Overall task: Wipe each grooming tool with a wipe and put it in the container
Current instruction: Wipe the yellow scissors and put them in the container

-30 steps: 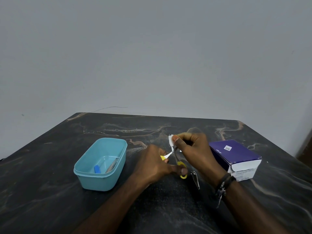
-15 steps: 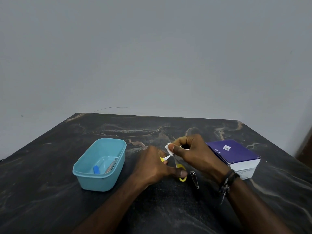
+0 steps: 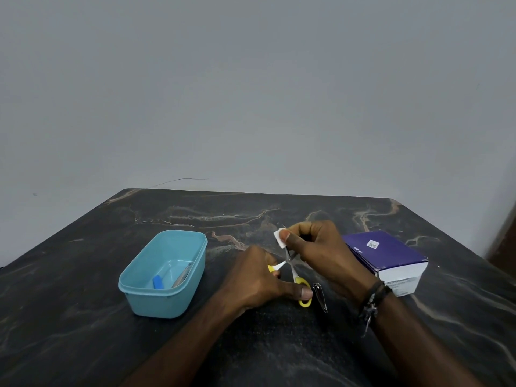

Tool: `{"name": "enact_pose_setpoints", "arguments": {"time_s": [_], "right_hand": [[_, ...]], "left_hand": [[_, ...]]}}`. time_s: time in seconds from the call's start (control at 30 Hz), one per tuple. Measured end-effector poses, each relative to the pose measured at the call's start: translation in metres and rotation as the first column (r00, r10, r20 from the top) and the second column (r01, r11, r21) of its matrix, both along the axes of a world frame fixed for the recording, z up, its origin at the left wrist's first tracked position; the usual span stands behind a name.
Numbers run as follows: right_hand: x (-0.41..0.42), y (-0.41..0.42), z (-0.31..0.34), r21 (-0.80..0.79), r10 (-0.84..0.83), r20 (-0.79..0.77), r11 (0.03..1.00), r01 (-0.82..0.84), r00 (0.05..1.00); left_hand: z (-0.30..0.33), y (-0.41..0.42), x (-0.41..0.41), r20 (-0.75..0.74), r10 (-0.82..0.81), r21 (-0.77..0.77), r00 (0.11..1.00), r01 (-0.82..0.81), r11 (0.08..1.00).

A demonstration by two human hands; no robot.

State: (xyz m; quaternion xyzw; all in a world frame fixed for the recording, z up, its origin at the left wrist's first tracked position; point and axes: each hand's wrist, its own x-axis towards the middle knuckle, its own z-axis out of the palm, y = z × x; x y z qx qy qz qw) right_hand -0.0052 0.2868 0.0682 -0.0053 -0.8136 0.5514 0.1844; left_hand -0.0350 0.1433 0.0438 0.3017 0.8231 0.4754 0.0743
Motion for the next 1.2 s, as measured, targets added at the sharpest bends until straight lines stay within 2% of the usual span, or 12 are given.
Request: {"name": "enact_pose_setpoints", "arguments": {"time_s": [0.2,0.37,0.5,1.03,1.2], "right_hand": [[-0.003,0.002,0.000,-0.110,-0.142,-0.097,0.985,0.132,0.985],[-0.002,0.000,-0.003,-0.027,-0.010,0.000,1.000,0.010,1.000],[-0.001,0.000,-0.002,0.026,0.032,-0.002,0.999,-0.032,0.999],[0.002,0.003,0.001,0.166,0.068,0.048,0.983,-0.075,0.997],[-0.001,0.002,-0.001,0.120,0.018,-0.014,0.993,-0.016,1.000]], "left_hand": [[-0.004,0.001,-0.003,0.021,0.015,0.034,1.000,-0.016,0.999],[-0.005,0.000,-0.004,0.024,0.029,0.052,0.999,-0.030,0.998],[-0.004,0.000,-0.004,0.005,0.014,0.057,1.000,-0.015,0.998],[-0.006,-0.002,-0.010,0.008,0.058,0.036,0.998,-0.058,0.998],[-0.006,0.000,-0.006,0.016,0.017,0.057,1.000,-0.018,0.998]]}}
